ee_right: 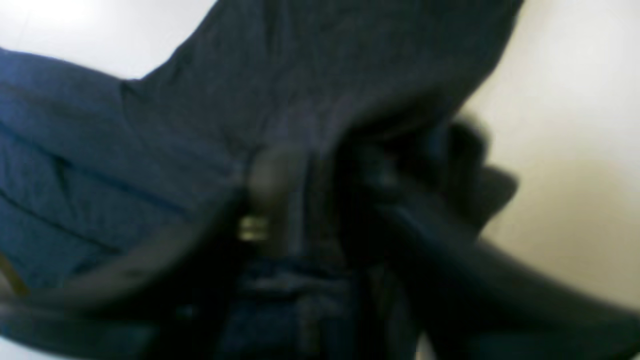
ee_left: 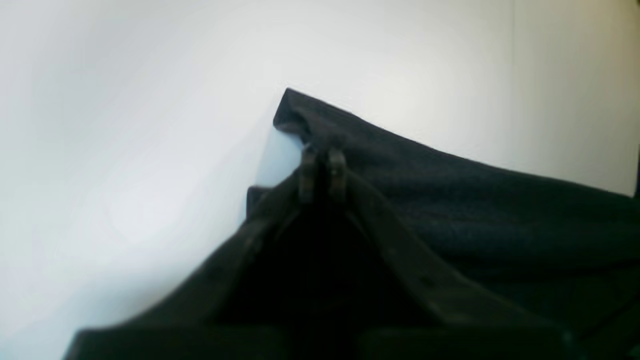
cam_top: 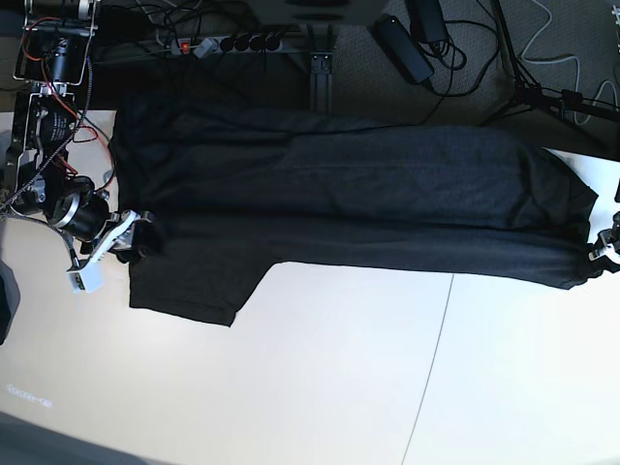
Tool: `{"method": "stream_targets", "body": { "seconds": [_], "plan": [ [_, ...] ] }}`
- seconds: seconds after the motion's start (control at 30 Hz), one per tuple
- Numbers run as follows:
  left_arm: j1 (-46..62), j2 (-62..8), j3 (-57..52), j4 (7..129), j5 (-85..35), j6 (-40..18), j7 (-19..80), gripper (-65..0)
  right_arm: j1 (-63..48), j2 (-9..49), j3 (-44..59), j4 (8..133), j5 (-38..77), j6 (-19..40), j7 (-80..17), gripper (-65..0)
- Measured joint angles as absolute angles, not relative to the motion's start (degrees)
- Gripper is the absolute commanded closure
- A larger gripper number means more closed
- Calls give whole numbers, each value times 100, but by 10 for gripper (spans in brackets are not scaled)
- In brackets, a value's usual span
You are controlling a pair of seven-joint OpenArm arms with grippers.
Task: Fold the T-shirt properly
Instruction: 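Fold the shirt again lengthwise with both grippers toward the collar edge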
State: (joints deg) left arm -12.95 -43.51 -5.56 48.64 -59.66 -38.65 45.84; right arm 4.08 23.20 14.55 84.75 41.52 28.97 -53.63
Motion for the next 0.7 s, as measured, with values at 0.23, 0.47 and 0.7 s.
{"method": "stream_targets", "body": {
  "seconds": [0.23, 0.47, 0.7],
  "plan": [
    [-1302, -4348, -556, 4864, -5961, -3865, 4589, 0, 1125, 2320, 1651, 8464, 3811, 2897, -5227, -383],
    [-1304, -4351, -556, 4864, -5968, -3865, 4633, 0, 1680, 2327, 1691, 7216, 3409, 2893, -5124, -383],
    [-1304, -4351, -556, 4864, -5972, -3865, 4657, 0, 2023, 2335, 1691, 6003, 3229, 2891, -4803, -383]
  ]
}}
